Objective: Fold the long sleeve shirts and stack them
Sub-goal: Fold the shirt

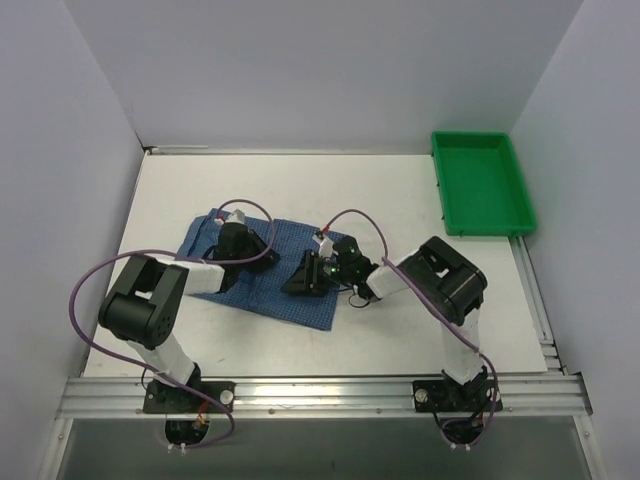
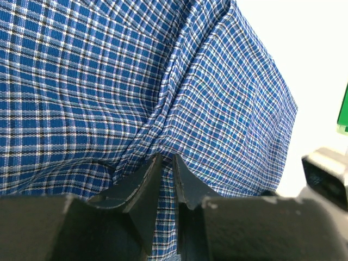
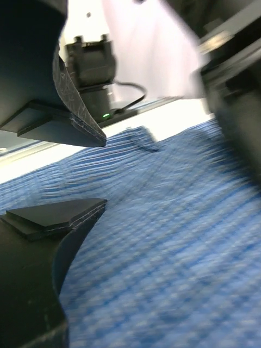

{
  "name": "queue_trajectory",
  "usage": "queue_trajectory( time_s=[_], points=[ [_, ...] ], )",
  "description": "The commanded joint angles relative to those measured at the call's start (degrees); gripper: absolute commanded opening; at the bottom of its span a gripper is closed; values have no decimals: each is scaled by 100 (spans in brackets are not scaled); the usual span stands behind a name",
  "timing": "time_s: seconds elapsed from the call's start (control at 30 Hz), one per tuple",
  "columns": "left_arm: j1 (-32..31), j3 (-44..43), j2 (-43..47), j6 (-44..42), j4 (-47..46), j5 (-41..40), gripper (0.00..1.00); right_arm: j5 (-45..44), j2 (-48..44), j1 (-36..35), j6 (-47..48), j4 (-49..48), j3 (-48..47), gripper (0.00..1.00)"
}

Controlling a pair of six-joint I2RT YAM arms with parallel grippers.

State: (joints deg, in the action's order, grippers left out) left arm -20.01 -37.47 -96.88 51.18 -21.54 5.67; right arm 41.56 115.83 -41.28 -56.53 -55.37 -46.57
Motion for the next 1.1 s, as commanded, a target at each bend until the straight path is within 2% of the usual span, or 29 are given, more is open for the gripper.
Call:
queue_trajectory(
  time_s=[0.0,0.17,0.3,0.47,0.57,0.63,0.67,0.7,0.77,0.8,0.9,1.0,1.07],
  points=[
    [76,-41,-217,-240,379,-277,26,89,-629,-108,380,739,446,43],
    [76,-111,-235,-240,379,-321,26,291,-992,-407,406,686,684,43],
    [76,-146,-235,-240,387,-347,26,326,-774,-434,486,634,999,43],
    [102,-146,-182,-214,414,-444,26,589,-159,-311,-173,-856,1553,43],
    [120,-260,-33,-240,571,-427,26,686,-236,-136,-350,-1081,1686,43],
    [76,-461,281,-406,922,-523,27,617,-700,-30,-122,-547,1703,43],
    [67,-541,414,-476,1028,-671,27,538,-928,5,331,-170,1643,43],
    [41,-611,564,-634,1290,-777,30,433,-1453,14,614,799,1572,43],
    [-11,-901,1064,-828,1634,-962,34,-76,-2009,23,1264,1902,1258,46],
    [-46,-1015,1223,-1046,2053,-1067,37,-278,-2499,23,1842,3047,1125,48],
    [-152,-1542,1715,-1373,3066,-1612,43,-1175,-3241,154,2470,4530,728,55],
    [-468,-1781,2111,-1628,3611,-2017,52,-1326,-3795,690,2463,5218,675,59],
    [-1001,-1807,2392,-1890,3875,-2403,64,-1849,-4285,945,2507,5693,675,64]
  ],
)
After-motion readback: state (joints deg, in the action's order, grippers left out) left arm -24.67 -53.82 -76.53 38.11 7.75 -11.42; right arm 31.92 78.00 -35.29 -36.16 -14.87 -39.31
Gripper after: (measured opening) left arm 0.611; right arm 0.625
